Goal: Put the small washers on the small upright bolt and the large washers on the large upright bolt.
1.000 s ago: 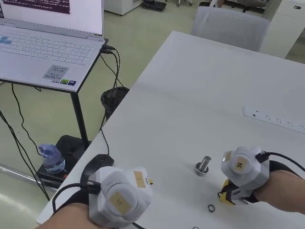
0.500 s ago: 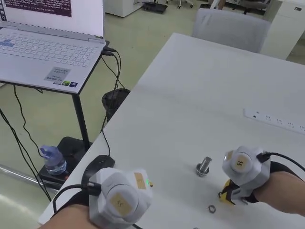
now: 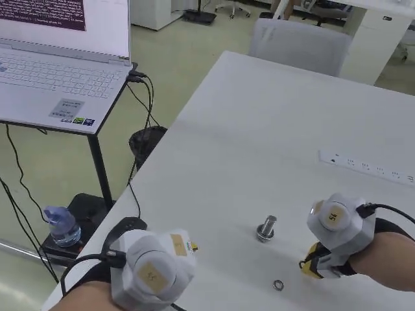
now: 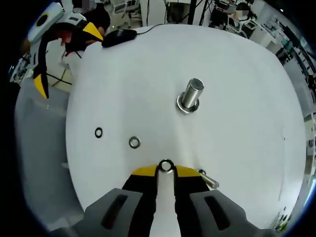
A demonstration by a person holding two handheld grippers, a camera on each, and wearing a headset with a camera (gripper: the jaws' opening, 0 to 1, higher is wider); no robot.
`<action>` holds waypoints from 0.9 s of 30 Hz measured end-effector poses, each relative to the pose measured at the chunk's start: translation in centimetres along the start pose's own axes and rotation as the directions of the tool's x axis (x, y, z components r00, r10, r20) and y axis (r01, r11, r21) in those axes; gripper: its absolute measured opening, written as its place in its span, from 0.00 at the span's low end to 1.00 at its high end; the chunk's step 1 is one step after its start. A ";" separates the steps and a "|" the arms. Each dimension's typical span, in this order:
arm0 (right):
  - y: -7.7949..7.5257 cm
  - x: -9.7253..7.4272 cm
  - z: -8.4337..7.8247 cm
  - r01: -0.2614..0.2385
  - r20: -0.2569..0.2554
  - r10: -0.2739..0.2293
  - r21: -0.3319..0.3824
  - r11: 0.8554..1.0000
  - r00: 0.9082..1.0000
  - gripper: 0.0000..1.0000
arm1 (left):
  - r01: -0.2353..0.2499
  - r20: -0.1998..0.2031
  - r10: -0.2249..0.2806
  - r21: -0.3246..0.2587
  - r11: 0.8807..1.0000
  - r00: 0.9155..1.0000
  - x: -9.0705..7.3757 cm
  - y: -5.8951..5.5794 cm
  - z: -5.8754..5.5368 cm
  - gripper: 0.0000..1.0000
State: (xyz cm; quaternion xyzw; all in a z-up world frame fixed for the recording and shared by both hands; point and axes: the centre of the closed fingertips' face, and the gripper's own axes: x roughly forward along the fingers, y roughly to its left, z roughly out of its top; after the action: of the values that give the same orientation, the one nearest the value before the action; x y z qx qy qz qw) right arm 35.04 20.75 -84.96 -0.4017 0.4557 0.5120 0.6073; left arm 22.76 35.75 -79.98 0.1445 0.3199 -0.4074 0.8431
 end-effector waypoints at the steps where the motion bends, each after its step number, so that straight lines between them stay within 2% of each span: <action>1: 0.0 -0.5 -0.3 0.002 0.002 -0.002 0.008 1.000 1.000 0.13 | 0.004 -0.001 -0.004 0.002 1.000 1.000 0.0 -0.1 0.1 0.84; 9: -0.8 -2.5 -3.3 0.025 -0.011 -0.024 0.064 0.998 1.000 0.13 | 0.017 0.003 -0.017 -0.003 1.000 1.000 0.5 -0.4 0.2 0.93; 13: -1.6 -3.0 -3.9 0.037 -0.014 -0.036 0.081 0.996 0.999 0.13 | 0.017 0.007 -0.017 -0.001 1.000 1.000 0.6 -0.3 0.4 0.95; 27: -3.7 -3.9 -2.4 0.056 -0.003 -0.056 0.089 0.994 0.998 0.13 | 0.021 0.001 -0.021 -0.007 1.000 1.000 0.8 -0.2 0.2 0.99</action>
State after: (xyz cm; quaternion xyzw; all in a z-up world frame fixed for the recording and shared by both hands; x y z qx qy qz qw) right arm 38.14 16.87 -81.73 -0.3873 0.4667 0.4738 0.6385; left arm 23.04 35.00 -80.35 0.1382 0.3224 -0.4155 0.8393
